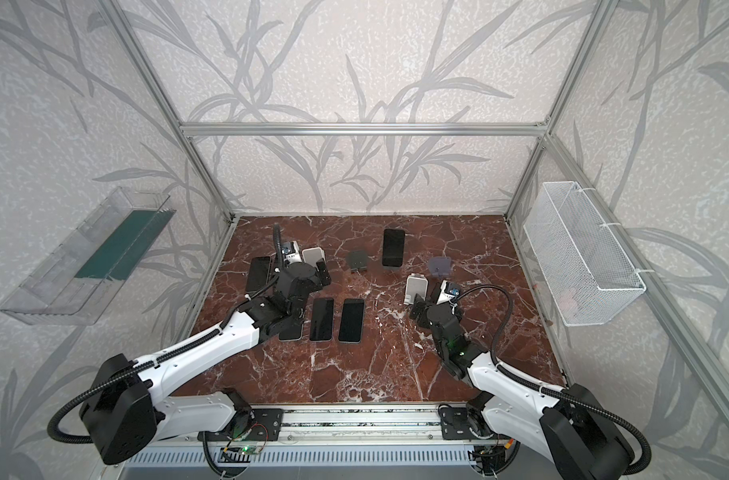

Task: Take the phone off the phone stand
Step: 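Raise the left gripper and draw it back toward the robot, then reach the right gripper to the black phone on the dark round stand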

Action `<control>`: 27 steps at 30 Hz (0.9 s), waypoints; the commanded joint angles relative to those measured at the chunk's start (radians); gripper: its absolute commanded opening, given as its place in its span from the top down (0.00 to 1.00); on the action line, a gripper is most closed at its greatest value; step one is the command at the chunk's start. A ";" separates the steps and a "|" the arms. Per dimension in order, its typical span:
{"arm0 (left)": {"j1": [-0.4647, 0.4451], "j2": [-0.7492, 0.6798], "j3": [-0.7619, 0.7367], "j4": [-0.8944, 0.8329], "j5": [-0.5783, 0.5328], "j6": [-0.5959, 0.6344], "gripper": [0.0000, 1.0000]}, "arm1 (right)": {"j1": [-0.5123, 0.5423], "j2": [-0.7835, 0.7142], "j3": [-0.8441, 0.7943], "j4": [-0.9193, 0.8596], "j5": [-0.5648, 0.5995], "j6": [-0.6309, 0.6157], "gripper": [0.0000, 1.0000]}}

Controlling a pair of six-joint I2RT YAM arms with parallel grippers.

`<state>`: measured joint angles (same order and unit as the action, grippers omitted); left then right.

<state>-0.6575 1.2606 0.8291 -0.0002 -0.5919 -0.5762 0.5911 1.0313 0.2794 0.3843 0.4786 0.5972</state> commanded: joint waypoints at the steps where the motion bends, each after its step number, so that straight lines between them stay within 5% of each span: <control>1: 0.007 0.005 0.012 -0.017 0.009 -0.035 0.05 | 0.003 0.013 0.007 0.046 0.019 -0.003 0.01; 6: 0.010 -0.010 0.006 0.006 0.000 -0.002 0.05 | 0.005 0.039 0.042 0.022 -0.016 -0.088 0.00; 9: 0.009 -0.014 0.006 0.010 -0.015 0.016 0.06 | 0.006 -0.003 0.056 -0.076 0.094 -0.103 0.00; 13: 0.011 -0.031 0.007 0.012 -0.042 0.043 0.05 | 0.009 -0.002 0.026 0.039 -0.019 -0.145 0.00; 23: 0.011 -0.137 -0.006 0.006 0.031 -0.013 0.06 | 0.026 0.059 0.274 -0.113 0.036 -0.278 0.01; 27: 0.012 -0.197 -0.029 0.036 0.025 -0.003 0.06 | 0.015 0.186 0.499 -0.280 0.061 -0.288 0.01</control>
<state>-0.6506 1.1072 0.8211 0.0074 -0.5659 -0.5625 0.6136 1.1511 0.6525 0.2173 0.5056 0.3393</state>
